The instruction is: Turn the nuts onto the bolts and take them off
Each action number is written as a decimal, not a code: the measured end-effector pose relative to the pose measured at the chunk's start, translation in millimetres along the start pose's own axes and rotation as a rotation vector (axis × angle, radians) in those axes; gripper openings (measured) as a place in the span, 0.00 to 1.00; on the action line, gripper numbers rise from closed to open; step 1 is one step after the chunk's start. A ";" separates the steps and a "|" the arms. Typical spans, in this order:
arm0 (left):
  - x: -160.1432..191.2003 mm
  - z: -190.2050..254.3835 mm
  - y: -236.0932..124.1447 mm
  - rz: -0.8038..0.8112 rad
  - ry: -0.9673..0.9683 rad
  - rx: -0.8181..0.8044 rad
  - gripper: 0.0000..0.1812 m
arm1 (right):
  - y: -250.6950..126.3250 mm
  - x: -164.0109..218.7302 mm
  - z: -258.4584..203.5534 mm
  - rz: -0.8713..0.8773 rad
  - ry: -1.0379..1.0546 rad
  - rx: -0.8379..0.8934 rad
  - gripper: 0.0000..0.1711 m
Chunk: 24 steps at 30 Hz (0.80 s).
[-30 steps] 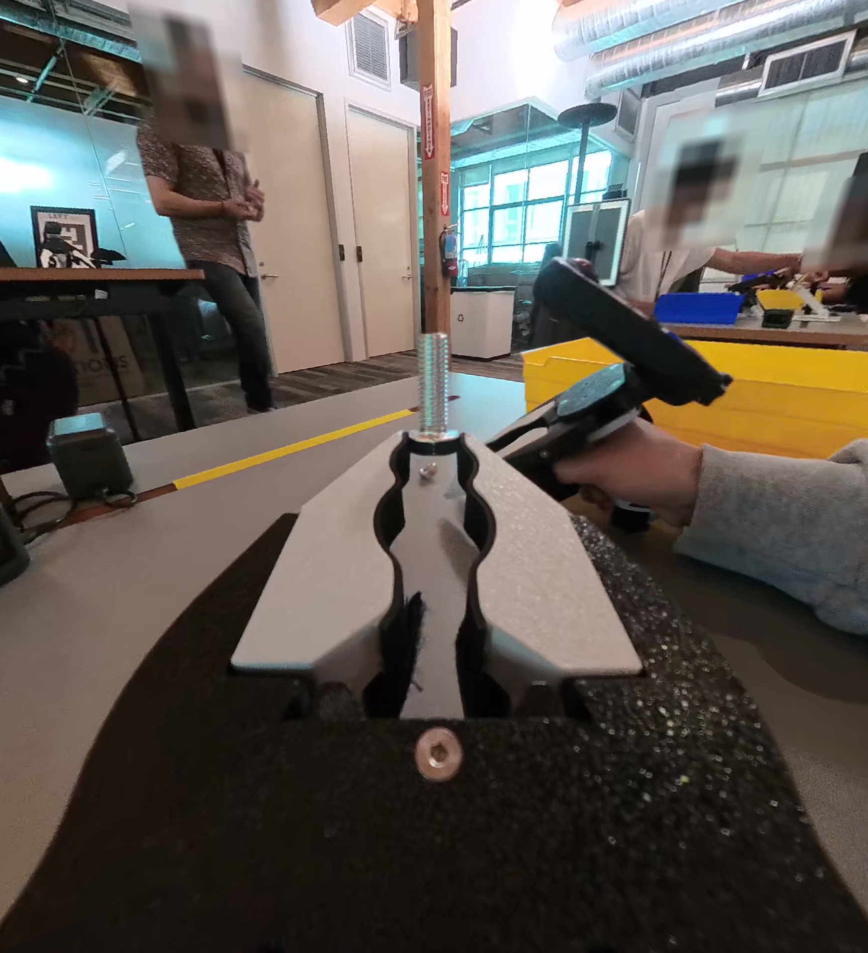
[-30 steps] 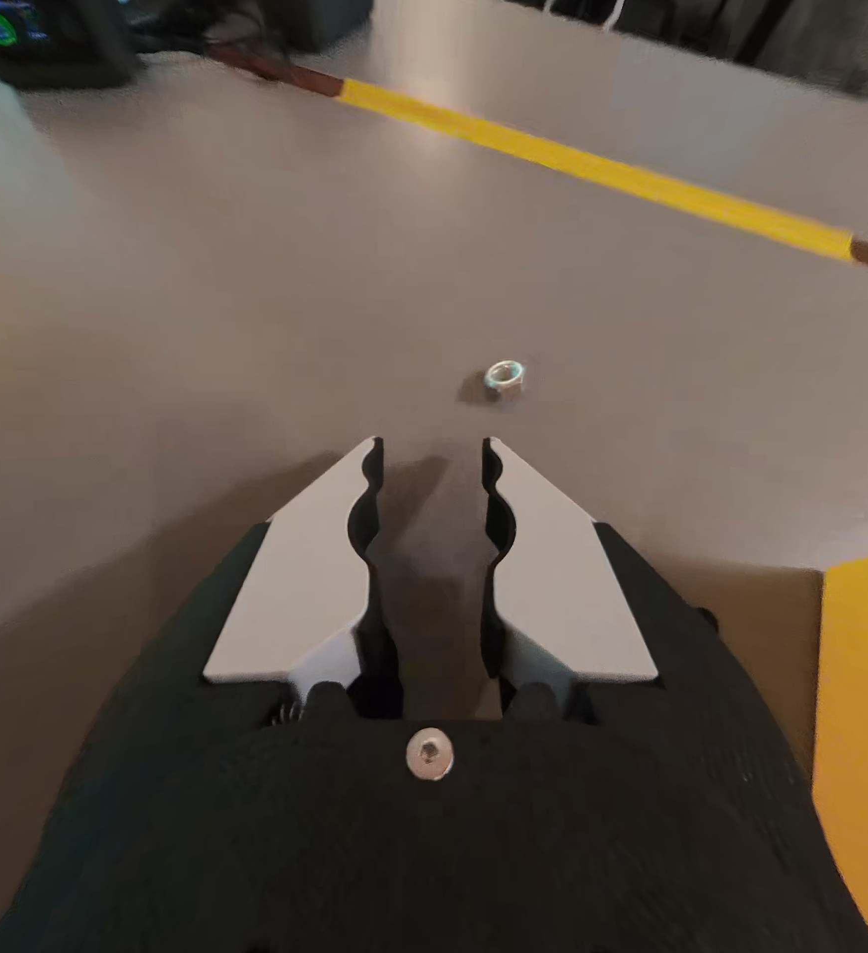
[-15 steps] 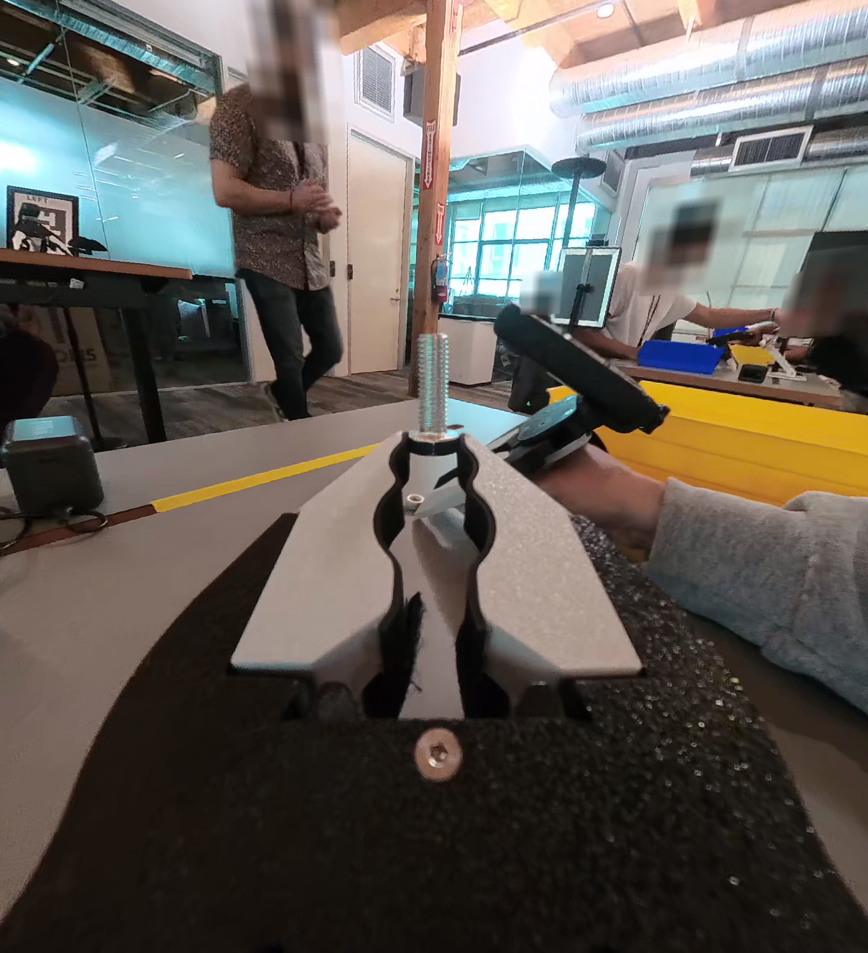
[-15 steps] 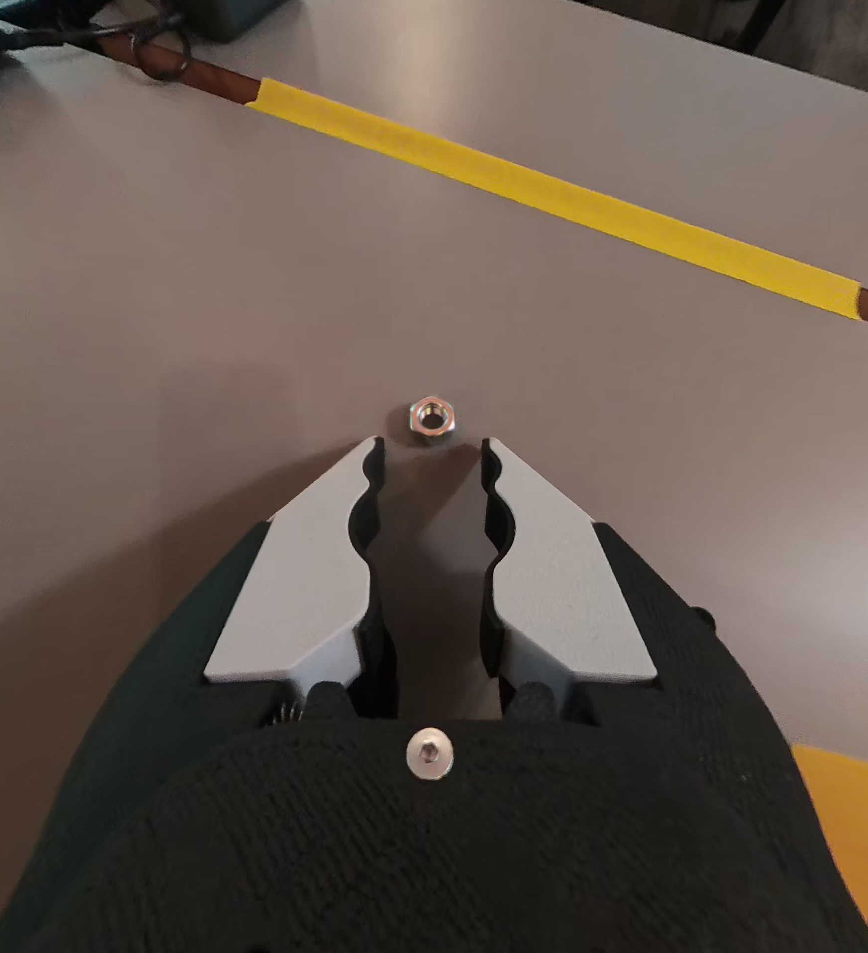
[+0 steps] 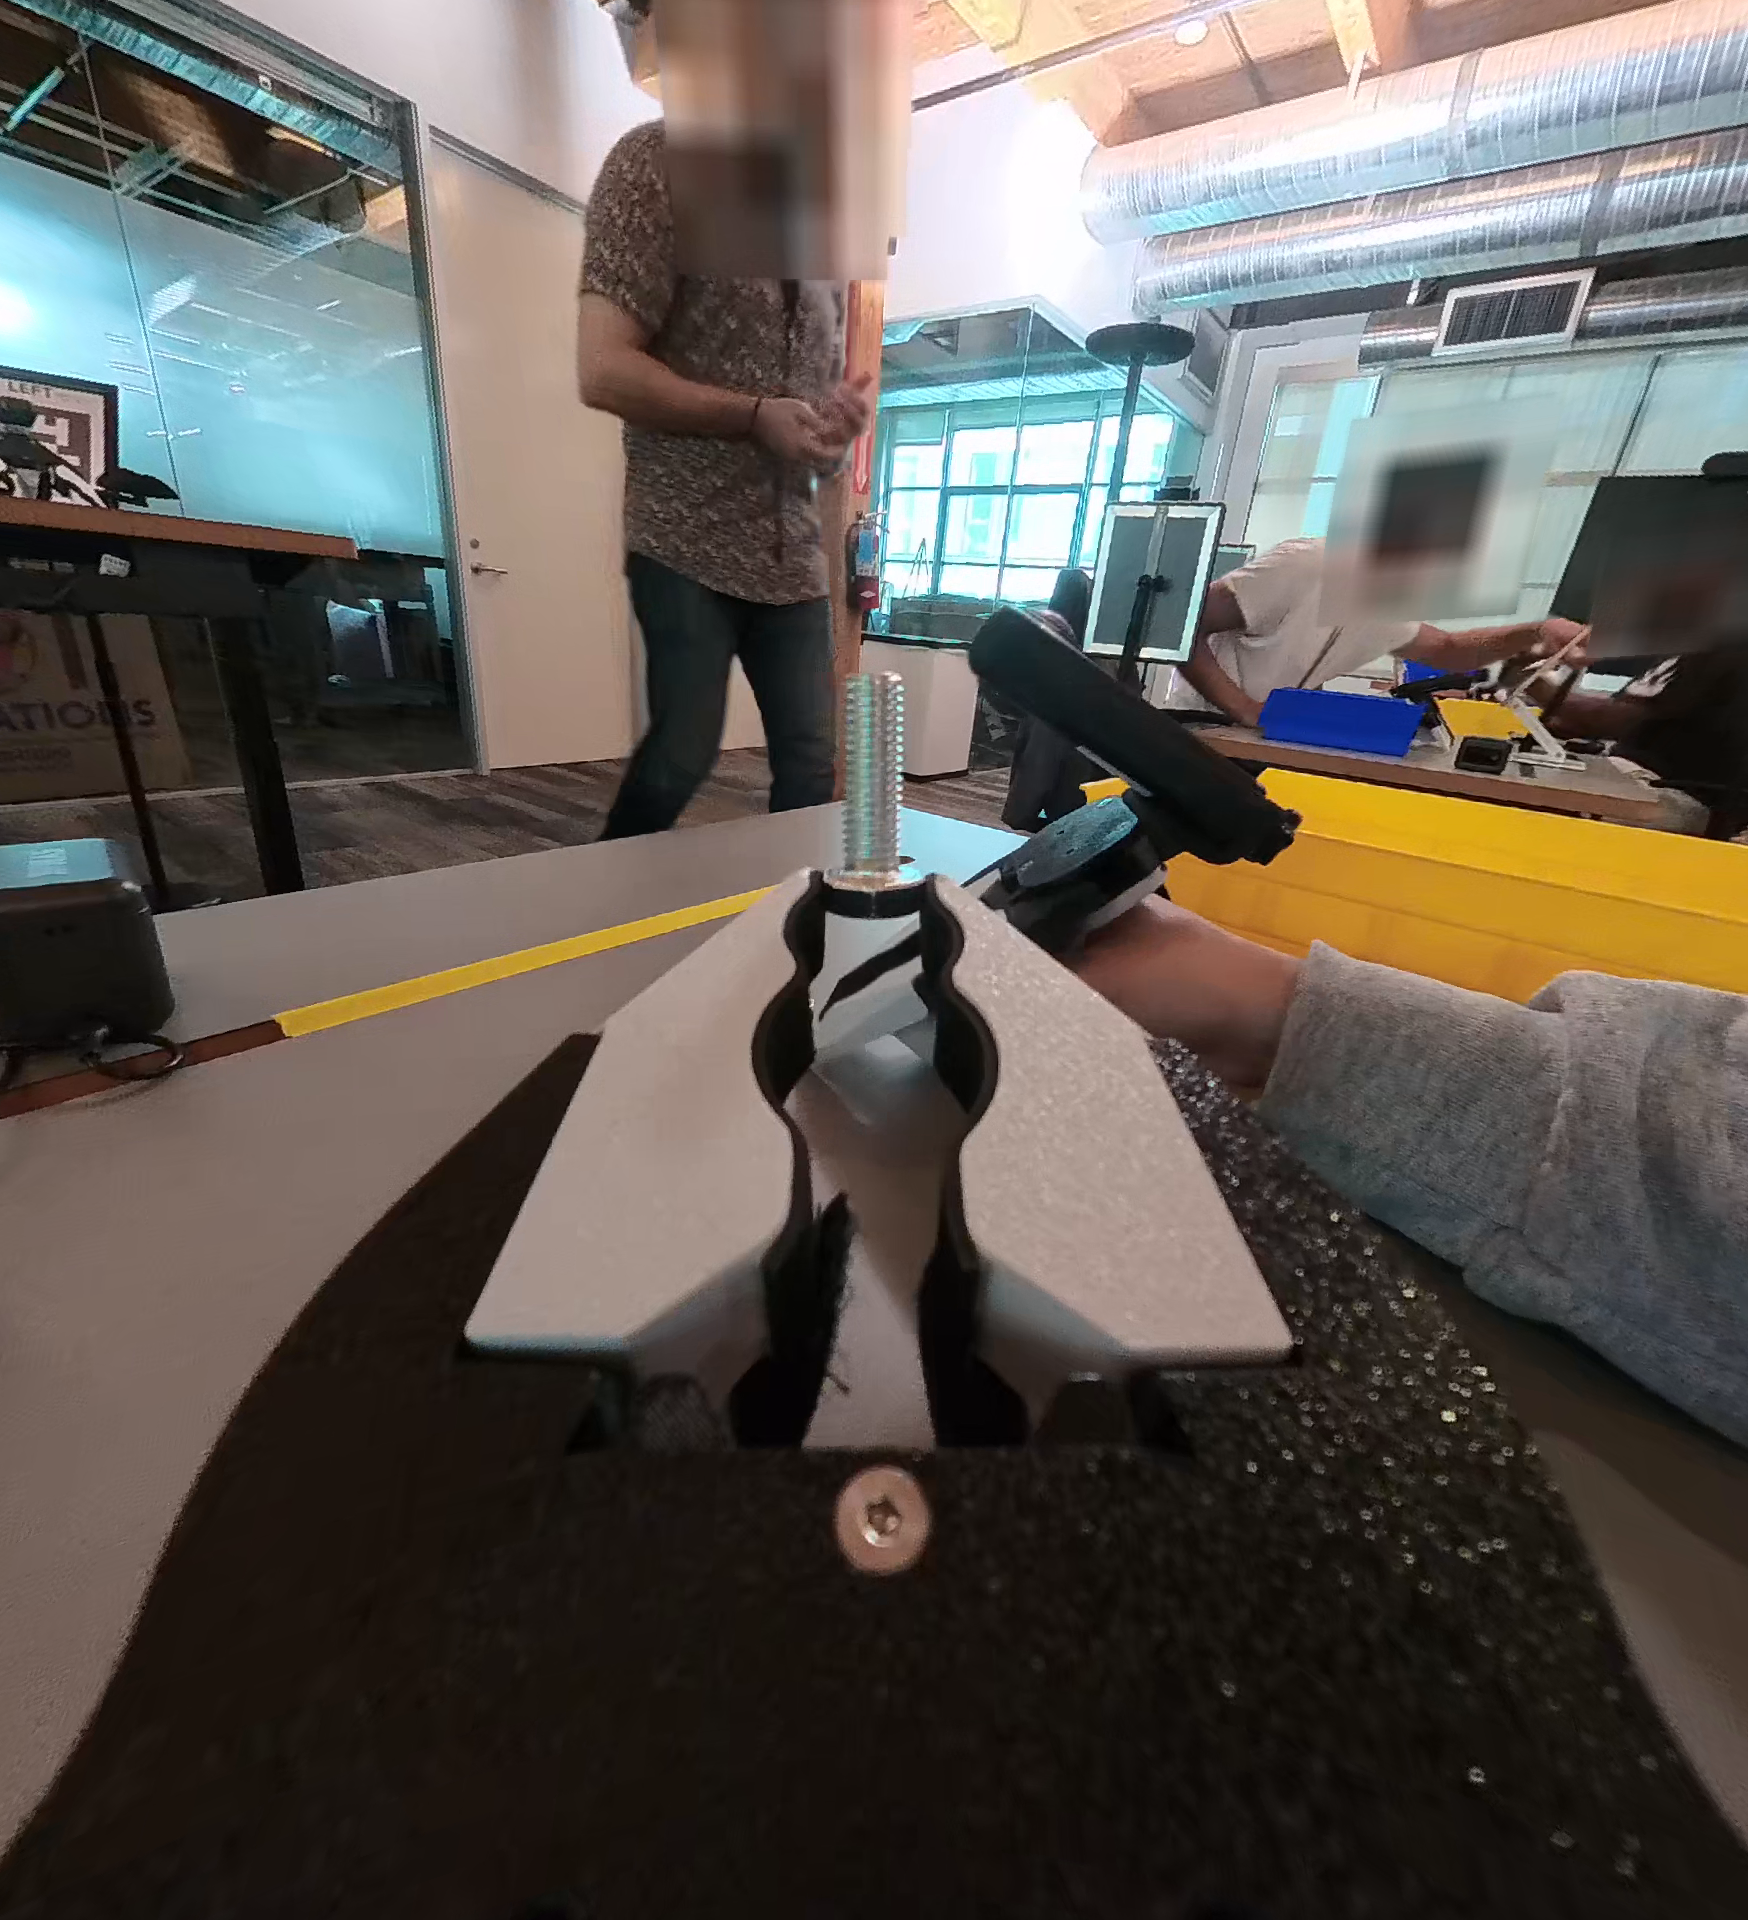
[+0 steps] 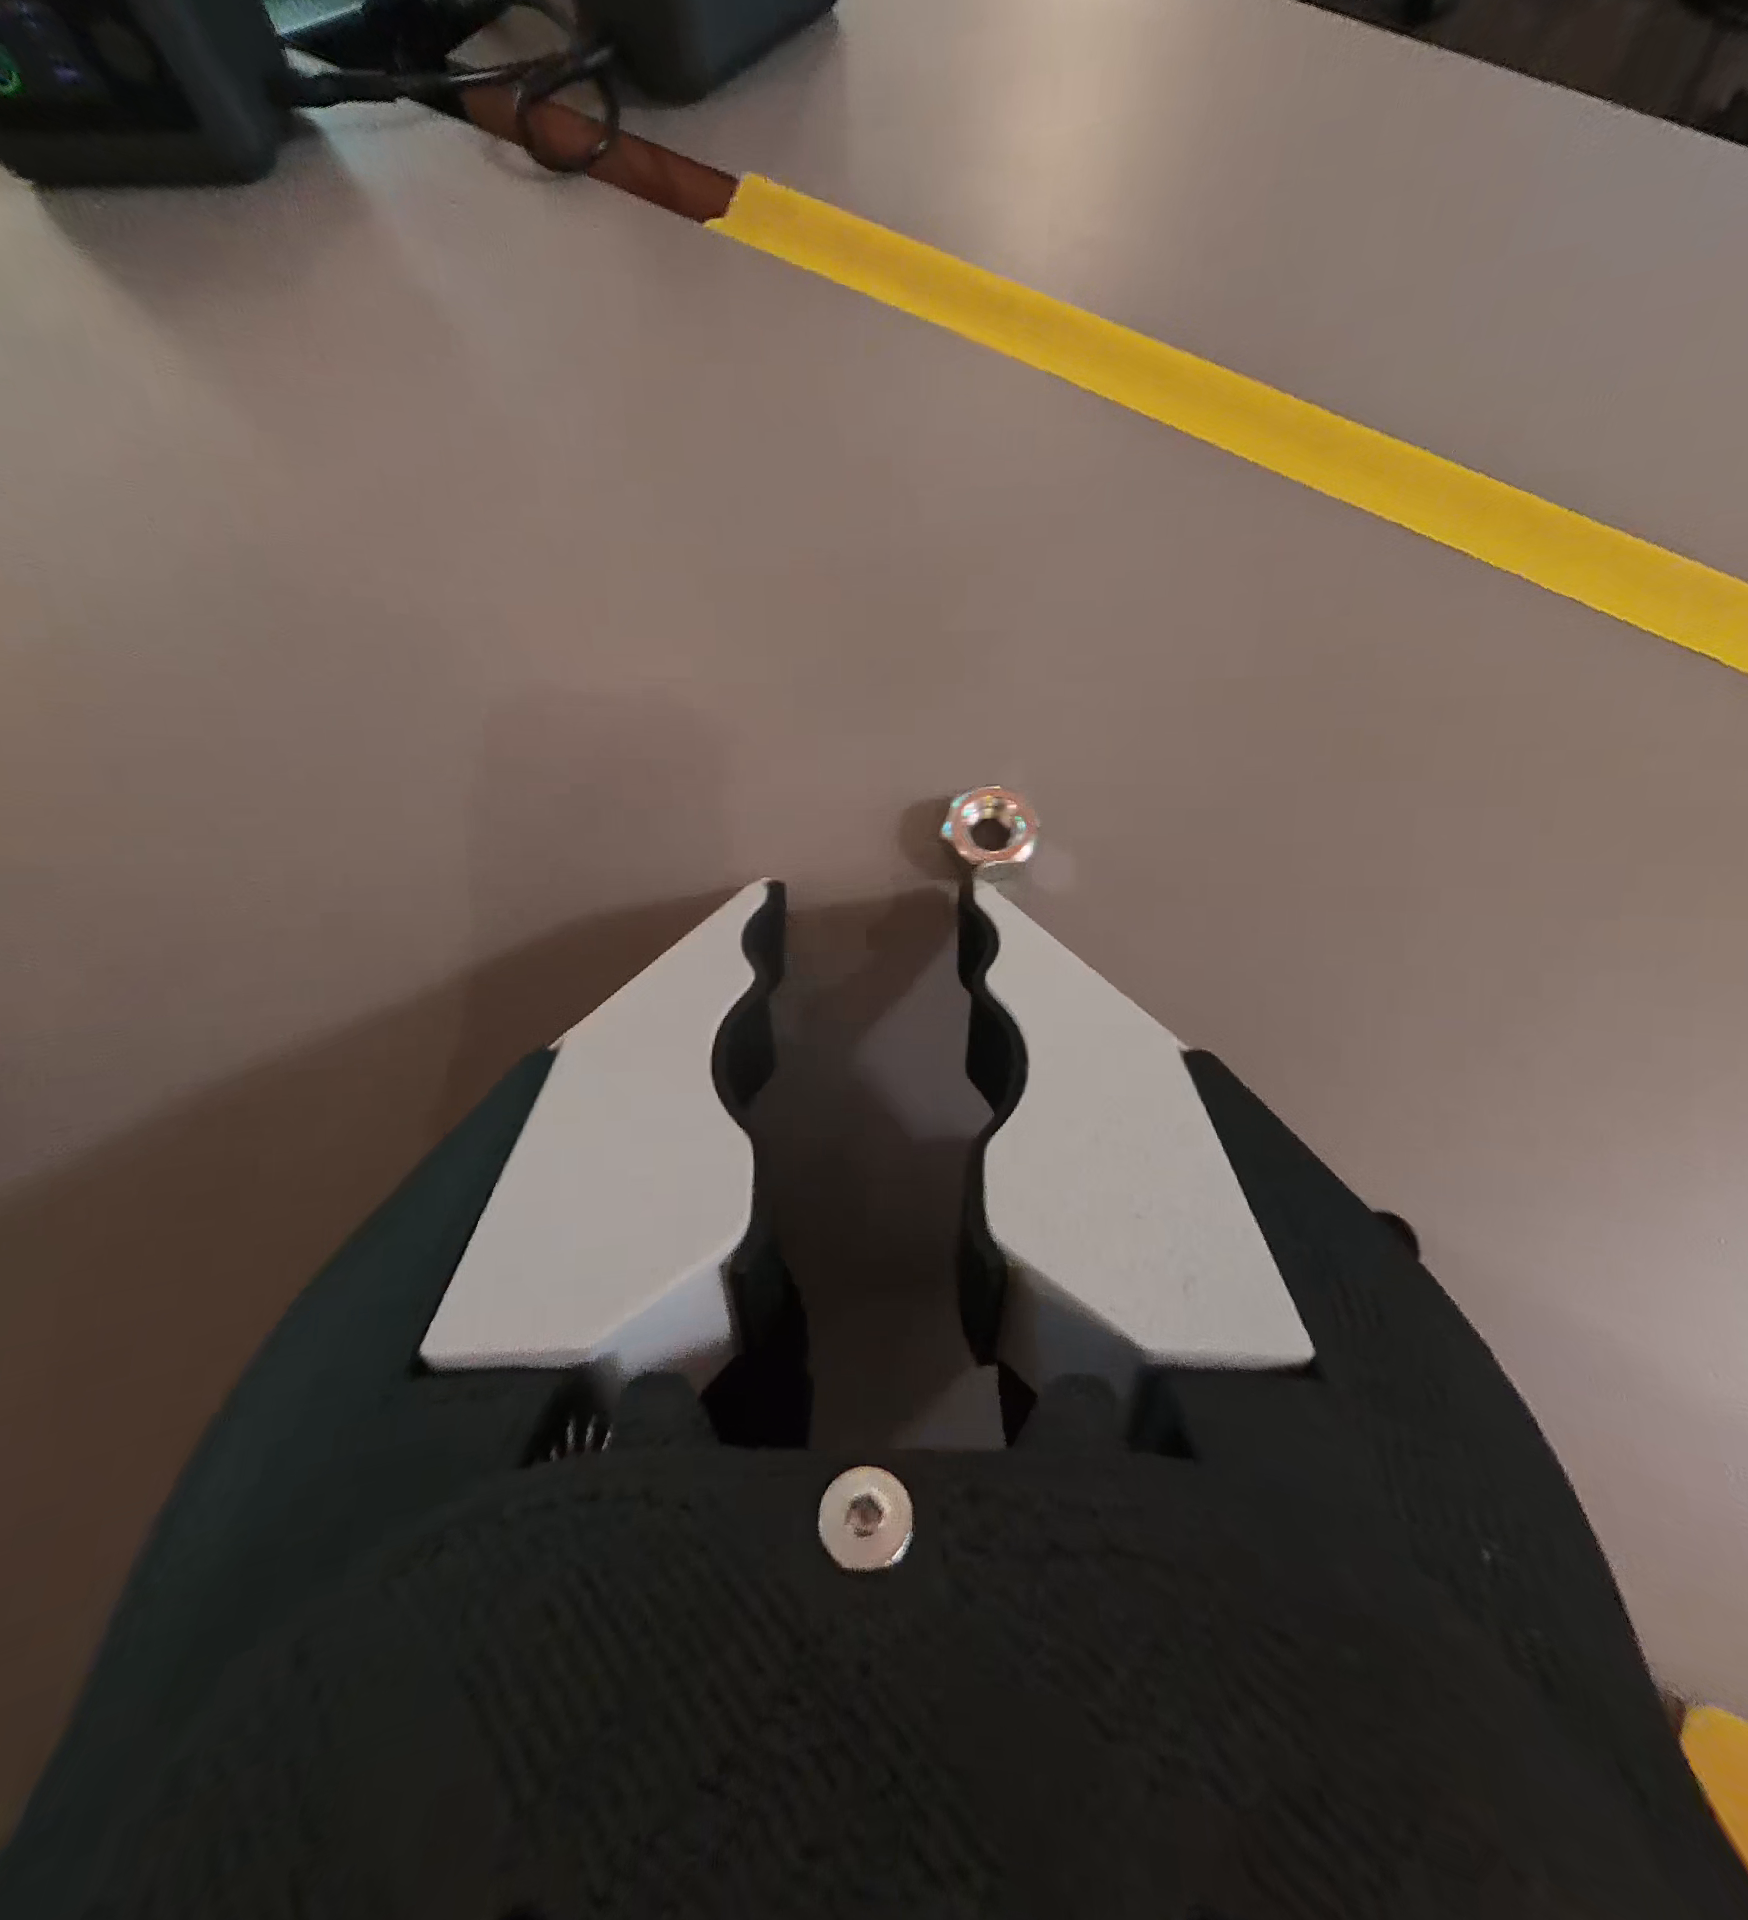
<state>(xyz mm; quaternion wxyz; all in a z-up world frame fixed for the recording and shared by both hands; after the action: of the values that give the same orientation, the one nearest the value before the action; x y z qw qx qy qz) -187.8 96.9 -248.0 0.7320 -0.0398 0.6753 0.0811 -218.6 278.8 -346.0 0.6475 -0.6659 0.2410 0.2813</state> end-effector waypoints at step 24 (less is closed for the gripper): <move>6.3 55.7 6.0 -0.049 0.025 0.406 0.08 | -179.2 -44.8 -149.8 0.139 -0.659 -0.729 0.09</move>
<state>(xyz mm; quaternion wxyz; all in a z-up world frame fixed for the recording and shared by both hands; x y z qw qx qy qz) -133.6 112.5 -249.2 0.7184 0.0913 0.6856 -0.0751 -118.9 135.4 -184.5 0.3941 -0.7070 -0.0469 0.5853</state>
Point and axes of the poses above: each gripper's, where its closed fingertips meet, y out along the fingers, x out of its underside, z = x × y across the jaws, the point moved 3 cm from there along -y, back along the fingers, and after that the axes turned 8 degrees about -z, right-handed, at the moved point
